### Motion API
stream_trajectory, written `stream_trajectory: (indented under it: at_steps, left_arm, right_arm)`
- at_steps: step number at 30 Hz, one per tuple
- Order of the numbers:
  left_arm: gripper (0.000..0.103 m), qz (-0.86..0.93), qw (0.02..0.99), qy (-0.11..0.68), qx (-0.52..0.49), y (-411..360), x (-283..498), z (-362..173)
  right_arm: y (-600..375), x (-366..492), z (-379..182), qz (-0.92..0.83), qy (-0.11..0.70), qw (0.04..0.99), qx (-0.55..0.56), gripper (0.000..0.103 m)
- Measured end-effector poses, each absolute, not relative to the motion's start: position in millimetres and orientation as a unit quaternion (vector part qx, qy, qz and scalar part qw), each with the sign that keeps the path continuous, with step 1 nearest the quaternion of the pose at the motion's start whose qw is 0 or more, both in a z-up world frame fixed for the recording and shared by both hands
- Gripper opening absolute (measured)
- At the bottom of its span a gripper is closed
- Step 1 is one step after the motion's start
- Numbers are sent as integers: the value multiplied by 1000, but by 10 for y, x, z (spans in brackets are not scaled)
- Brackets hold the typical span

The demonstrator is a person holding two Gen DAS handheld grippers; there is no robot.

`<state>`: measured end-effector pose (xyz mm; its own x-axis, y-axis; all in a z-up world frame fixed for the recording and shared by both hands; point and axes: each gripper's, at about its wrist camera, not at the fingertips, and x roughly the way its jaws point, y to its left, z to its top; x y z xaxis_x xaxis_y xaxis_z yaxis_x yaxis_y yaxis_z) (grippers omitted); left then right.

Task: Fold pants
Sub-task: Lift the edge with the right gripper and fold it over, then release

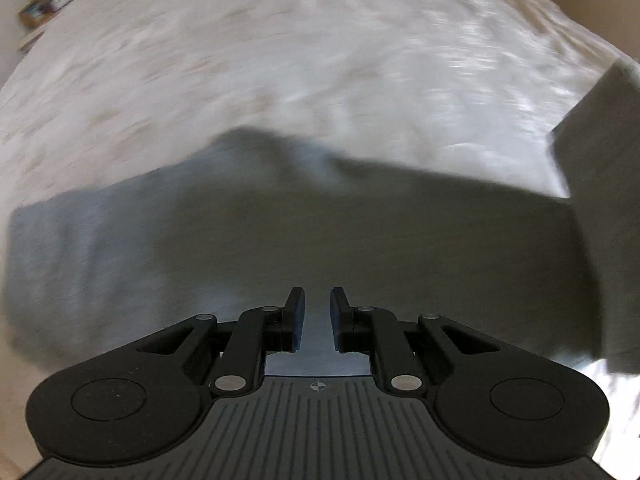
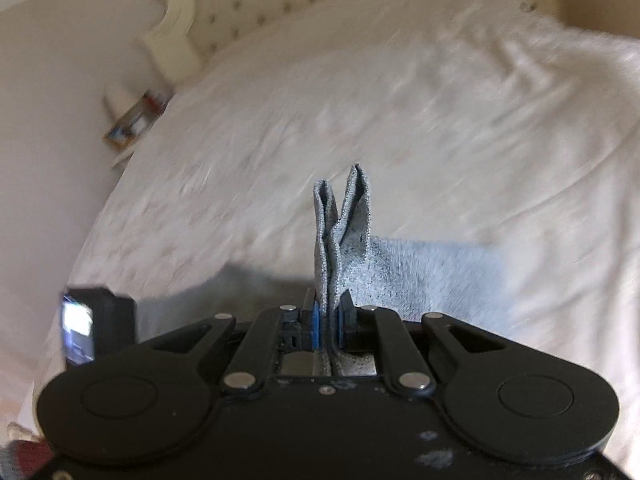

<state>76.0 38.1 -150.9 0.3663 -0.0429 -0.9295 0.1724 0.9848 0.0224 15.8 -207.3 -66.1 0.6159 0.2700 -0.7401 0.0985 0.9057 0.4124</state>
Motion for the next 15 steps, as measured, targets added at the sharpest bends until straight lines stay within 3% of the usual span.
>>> stream_trajectory:
  at_steps: [7,10,15]
  left_arm:
    - [15,-35,823,564,58,1127,736,-1463]
    - [15,-40,825,560,57,1249,766,-1432]
    - [15,-66,834,546,53,1212,808,-1330]
  right_arm:
    - [-950,344,-1446,53,497,856,132,12]
    - [-723,347,-1600,58,509,852,110,25]
    - [-732,271,-1371,68,481,863,139,37]
